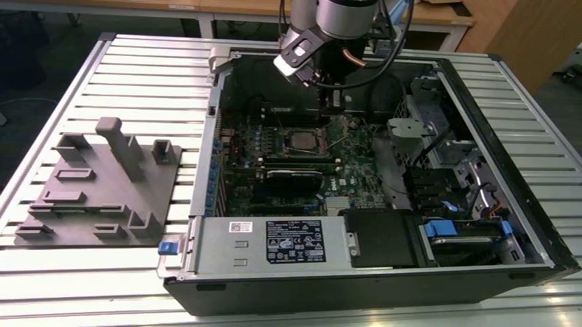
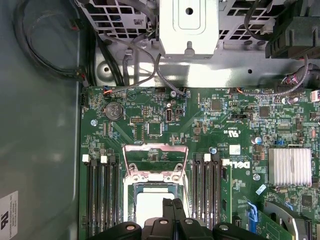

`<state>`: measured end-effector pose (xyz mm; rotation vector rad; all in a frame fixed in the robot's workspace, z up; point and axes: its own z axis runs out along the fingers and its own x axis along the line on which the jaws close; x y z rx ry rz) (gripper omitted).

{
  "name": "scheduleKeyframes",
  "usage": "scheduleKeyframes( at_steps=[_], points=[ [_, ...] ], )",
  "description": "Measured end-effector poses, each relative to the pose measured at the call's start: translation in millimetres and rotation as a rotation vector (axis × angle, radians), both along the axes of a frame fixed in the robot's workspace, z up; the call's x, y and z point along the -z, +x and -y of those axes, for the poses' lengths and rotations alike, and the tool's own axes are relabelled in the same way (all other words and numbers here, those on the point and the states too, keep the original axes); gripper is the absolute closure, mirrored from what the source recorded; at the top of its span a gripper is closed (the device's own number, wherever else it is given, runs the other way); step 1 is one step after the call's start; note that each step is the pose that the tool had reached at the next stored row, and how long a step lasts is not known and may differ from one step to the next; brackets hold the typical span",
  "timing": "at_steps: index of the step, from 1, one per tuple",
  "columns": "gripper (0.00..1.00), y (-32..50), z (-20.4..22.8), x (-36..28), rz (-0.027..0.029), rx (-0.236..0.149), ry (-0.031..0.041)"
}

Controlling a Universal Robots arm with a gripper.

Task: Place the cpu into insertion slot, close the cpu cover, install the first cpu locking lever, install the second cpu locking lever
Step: 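Close the cpu cover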

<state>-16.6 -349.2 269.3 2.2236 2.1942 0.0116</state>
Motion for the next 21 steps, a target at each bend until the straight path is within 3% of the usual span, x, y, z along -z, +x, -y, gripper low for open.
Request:
scheduleKeyframes(
  at_steps=[21],
  points=[
    [0.89, 8.9, 0.0, 0.1, 0.0, 0.0, 0.0]
  ],
)
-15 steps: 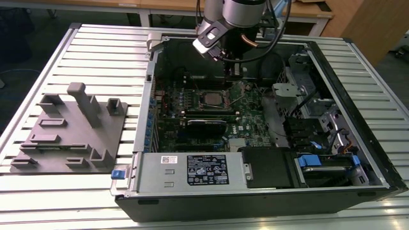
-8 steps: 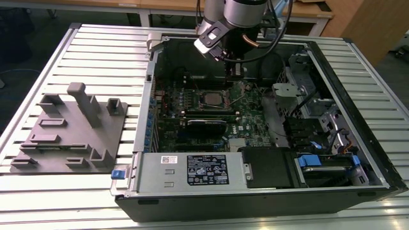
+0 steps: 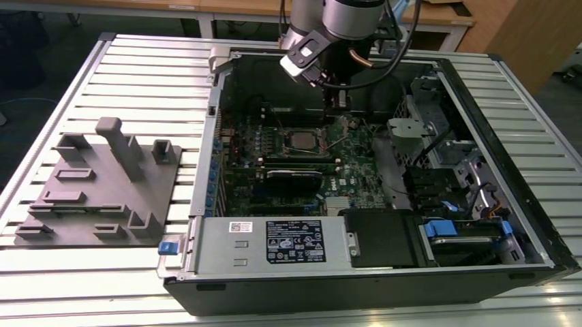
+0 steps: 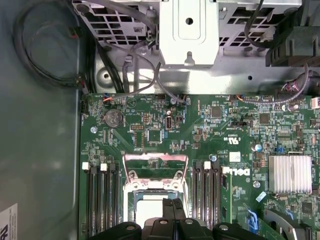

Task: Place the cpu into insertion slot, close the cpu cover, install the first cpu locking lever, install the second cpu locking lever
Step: 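Close the cpu cover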

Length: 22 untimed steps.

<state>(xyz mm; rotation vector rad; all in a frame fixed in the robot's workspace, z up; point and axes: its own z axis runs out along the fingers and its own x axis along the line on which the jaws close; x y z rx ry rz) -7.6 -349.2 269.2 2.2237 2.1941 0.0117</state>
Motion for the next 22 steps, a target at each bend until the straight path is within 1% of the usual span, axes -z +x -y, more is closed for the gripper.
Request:
scheduleKeyframes(
  at_steps=[13, 19, 22],
  points=[
    [0.89, 9.7, 0.0, 0.4, -0.0007, 0.0, -0.0001],
    [0.89, 10.9, 0.0, 0.5, -0.002, 0.0, 0.001],
    [0.89, 13.3, 0.0, 0.7, -0.0022, 0.0, 0.0008]
  ],
)
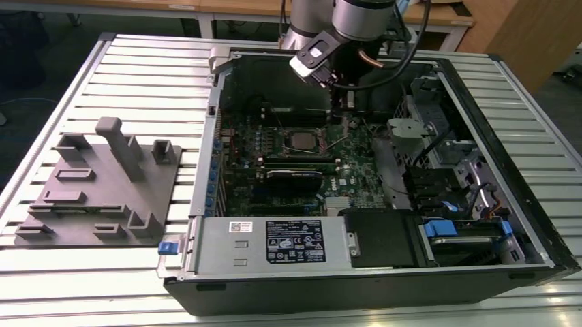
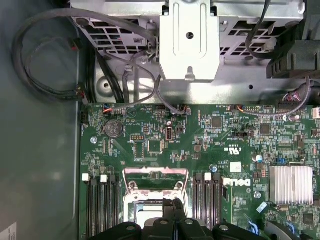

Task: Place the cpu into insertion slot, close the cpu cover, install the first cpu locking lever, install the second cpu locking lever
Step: 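Close the cpu cover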

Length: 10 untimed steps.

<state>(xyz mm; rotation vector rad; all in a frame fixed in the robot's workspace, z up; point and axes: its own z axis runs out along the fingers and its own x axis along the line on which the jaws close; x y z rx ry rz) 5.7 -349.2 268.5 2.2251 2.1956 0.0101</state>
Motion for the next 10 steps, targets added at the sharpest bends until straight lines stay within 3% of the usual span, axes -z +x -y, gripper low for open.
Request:
scheduleKeyframes(
  at_steps=[10],
  points=[
    [0.89, 12.1, -1.4, 6.4, -0.0002, 0.0, 0.0]
  ],
)
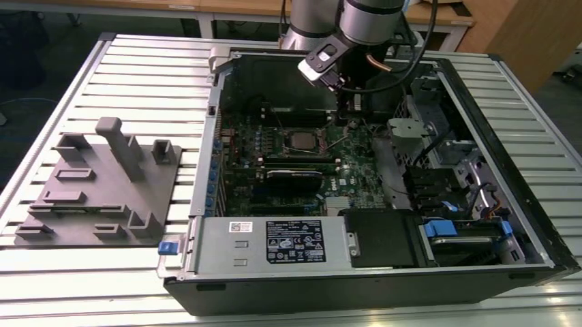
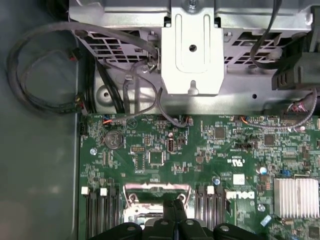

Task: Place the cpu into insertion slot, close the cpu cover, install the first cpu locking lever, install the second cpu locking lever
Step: 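Close the cpu cover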

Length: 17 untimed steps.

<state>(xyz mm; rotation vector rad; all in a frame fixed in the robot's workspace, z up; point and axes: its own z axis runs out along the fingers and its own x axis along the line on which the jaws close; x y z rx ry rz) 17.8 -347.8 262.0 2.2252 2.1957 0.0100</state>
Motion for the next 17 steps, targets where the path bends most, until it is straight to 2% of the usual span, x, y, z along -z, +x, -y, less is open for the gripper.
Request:
scheduleKeyframes(
  at_steps=[17],
  points=[
    [0.89, 3.1, -1.8, 1.3, 0.0, 0.0, 0.0025]
  ],
)
